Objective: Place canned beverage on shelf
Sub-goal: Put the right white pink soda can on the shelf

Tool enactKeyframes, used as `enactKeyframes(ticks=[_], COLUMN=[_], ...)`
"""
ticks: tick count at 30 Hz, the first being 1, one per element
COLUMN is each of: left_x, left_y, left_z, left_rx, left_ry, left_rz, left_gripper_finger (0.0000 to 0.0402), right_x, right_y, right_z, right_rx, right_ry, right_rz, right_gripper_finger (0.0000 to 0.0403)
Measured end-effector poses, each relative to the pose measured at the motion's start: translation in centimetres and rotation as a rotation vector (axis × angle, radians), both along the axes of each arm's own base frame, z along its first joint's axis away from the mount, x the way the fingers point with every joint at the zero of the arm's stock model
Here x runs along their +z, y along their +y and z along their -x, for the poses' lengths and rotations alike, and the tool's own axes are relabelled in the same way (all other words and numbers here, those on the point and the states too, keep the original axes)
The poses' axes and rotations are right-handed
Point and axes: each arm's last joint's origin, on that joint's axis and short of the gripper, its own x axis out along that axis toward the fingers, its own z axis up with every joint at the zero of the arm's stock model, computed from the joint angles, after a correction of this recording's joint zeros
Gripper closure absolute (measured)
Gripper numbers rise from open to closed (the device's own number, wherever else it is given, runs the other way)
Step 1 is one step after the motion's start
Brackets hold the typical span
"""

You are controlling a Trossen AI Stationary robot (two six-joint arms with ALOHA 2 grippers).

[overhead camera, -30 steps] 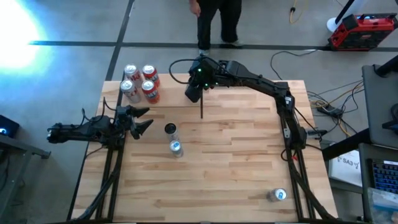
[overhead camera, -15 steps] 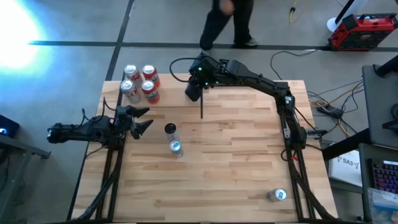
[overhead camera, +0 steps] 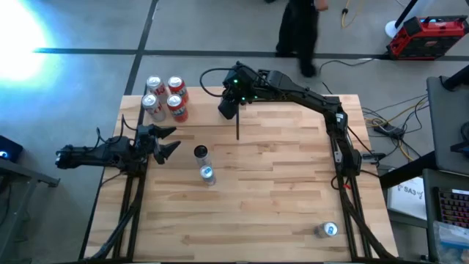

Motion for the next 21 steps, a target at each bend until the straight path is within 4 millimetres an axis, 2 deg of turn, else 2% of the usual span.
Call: enactKeyframes(ticks=[12, 21], left_x=[0.0, 0.0], left_y=[0.0, 0.0], left_z=[0.0, 0.0], left_rx=[0.000, 0.000], left_ry=[0.000, 0.000], left_rz=[0.000, 0.000], left_gripper_finger=[0.0003, 0.0003], right_x=[-1.1, -2.3], right_y=[-0.4, -0.6], right_z=[-1.2, -1.7], right_rx=[-0.039, -0.096], right_ry=[-0.028, -0.012], right_rz=[-0.021, -0.069], right_gripper_finger=[0.0113, 0.0045])
